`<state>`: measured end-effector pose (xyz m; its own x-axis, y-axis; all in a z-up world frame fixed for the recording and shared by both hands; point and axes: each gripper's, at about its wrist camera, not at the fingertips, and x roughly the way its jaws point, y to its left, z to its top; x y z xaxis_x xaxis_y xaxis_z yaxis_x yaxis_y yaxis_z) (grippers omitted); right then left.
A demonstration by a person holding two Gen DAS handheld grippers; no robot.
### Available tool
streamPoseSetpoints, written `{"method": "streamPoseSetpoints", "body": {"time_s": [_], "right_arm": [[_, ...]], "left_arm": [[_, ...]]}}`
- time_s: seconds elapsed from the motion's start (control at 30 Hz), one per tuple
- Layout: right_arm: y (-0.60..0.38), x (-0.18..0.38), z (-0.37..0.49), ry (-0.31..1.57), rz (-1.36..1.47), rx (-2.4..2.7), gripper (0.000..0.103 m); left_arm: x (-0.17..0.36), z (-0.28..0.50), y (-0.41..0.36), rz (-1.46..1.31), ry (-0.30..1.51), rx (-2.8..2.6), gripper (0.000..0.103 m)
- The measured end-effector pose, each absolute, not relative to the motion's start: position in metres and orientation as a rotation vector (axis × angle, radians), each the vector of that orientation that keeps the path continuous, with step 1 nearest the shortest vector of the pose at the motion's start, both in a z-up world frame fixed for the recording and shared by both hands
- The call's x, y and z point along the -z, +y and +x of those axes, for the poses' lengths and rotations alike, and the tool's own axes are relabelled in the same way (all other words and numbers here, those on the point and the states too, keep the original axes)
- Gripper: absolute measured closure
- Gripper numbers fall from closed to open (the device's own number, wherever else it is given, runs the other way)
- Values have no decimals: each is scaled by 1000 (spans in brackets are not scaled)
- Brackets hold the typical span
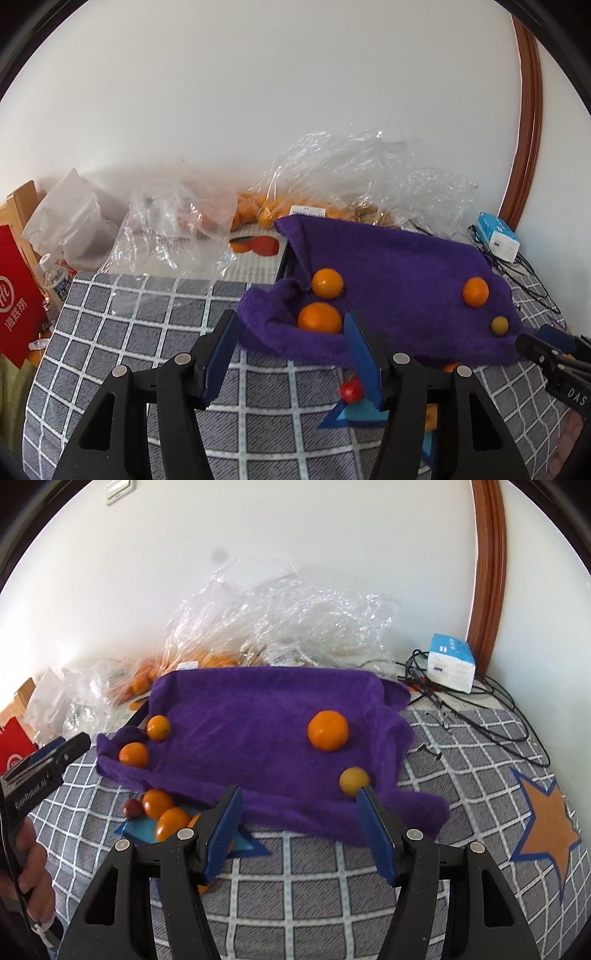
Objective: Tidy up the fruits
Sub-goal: 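Withdraw both tools from the towel toward the fruit pile, then grasp a large orange with the right gripper while the left gripper grasps the red strawberry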
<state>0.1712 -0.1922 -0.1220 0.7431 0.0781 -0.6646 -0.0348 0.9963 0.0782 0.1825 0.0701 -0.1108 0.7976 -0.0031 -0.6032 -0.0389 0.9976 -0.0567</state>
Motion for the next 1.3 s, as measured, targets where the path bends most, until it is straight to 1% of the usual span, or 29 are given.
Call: {"method": "streamPoseSetpoints", "body": {"time_s": [0.13, 0.23, 0.33, 0.4, 0.43, 0.5, 0.6, 0.83, 0.87, 0.9, 0.93, 1.2, 1.3], "right_arm": [[-181, 134, 162, 748, 58, -90, 40], [-169, 147, 160, 778, 56, -136, 45], [-156, 155, 162, 801, 44, -176, 48], [-148, 158, 165, 810, 30, -202, 48], [-145, 159, 167, 817, 18, -208, 48], [-140, 162, 172, 833, 6, -214, 48], [-136, 166, 179, 850, 9, -221, 48], [-130, 179, 197, 897, 28, -226, 49], [-131, 180, 198, 897, 43, -232, 53], [-132, 181, 198, 898, 50, -243, 56], [-132, 179, 197, 894, 53, -259, 62], [-167, 163, 168, 810, -16, -163, 62], [-181, 168, 162, 821, -53, -130, 62]], "left_arm": [[130, 164, 91, -86, 696, -11, 46], [146, 153, 103, -127, 702, -10, 43], [156, 152, 108, -153, 738, -16, 42], [157, 151, 106, -151, 737, -12, 41], [158, 150, 106, -156, 742, -7, 38], [162, 151, 106, -175, 769, 10, 36], [168, 156, 108, -199, 806, 0, 36], [169, 154, 109, -232, 801, 34, 36], [169, 154, 108, -229, 800, 38, 36], [169, 154, 107, -223, 799, 44, 36], [169, 154, 106, -220, 799, 48, 36], [171, 158, 101, -187, 831, 64, 36], [171, 159, 98, -172, 834, 66, 36]]}}
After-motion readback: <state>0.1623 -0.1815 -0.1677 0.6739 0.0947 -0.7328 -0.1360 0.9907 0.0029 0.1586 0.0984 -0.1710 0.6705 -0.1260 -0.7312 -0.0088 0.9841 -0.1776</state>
